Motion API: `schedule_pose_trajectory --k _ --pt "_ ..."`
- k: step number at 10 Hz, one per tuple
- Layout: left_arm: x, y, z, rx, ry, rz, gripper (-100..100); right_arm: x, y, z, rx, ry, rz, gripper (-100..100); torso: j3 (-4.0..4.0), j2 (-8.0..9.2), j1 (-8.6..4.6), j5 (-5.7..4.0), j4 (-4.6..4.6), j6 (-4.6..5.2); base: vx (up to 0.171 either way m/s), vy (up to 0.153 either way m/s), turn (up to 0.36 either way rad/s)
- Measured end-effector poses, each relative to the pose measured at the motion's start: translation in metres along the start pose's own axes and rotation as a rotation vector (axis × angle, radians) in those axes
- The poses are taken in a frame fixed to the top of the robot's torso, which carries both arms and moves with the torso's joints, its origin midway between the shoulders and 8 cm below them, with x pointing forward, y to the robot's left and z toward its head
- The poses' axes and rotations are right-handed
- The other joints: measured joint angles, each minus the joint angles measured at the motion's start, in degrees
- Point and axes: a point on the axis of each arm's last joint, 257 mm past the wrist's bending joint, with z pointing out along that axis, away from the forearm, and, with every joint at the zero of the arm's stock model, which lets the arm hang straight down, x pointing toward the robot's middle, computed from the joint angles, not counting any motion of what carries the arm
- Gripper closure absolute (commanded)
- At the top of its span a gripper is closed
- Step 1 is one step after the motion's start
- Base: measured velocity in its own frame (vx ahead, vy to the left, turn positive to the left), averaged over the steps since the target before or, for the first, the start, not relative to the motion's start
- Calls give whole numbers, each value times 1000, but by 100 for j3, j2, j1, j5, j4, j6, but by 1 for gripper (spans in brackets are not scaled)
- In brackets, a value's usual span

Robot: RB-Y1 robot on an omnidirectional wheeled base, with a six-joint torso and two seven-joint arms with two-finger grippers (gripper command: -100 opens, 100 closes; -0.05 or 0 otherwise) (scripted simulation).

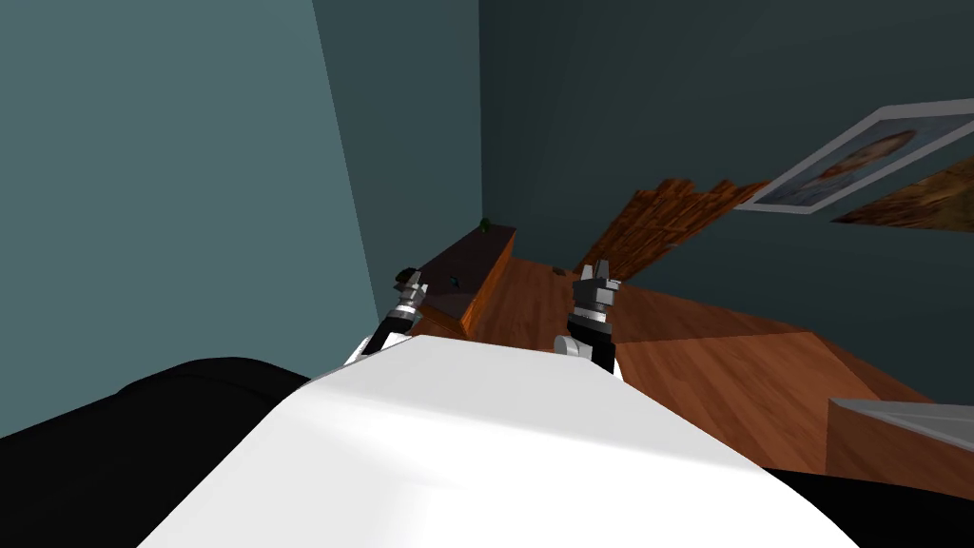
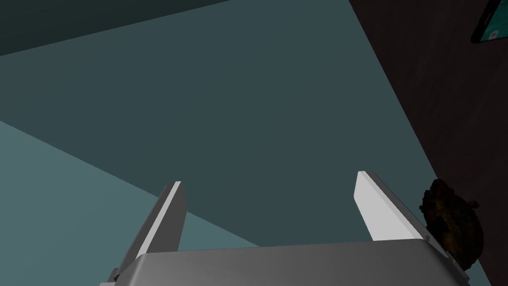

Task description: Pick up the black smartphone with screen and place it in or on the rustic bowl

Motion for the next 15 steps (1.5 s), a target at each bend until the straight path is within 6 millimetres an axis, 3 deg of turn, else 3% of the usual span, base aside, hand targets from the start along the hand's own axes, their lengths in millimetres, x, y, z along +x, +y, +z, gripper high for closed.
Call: schedule_pose_trajectory --k 1,5,8,10,15 --pt "0 5 1 -22 0 0 -100 0 0 0 0 0 0 0 -1 -2 11 2 0 0 11 -48 8" --pt "-19 59 -11 -194 1 -4 -100 0 0 0 0 0 0 0 -5 -9 2 0 -2 1 19 -55 12" --pt "-30 88 -16 -300 -5 -7 -100 0 0 0 0 0 0 0 -4 -7 5 1 -2 0 25 -62 13" --pt "-46 116 -28 -394 -13 -9 -100 0 0 0 0 0 0 0 -7 -11 0 0 -3 0 26 -50 9" --pt "-73 164 -52 -581 -41 -19 -100 0 0 0 0 0 0 0 -11 -19 2 0 -4 1 43 -51 10"
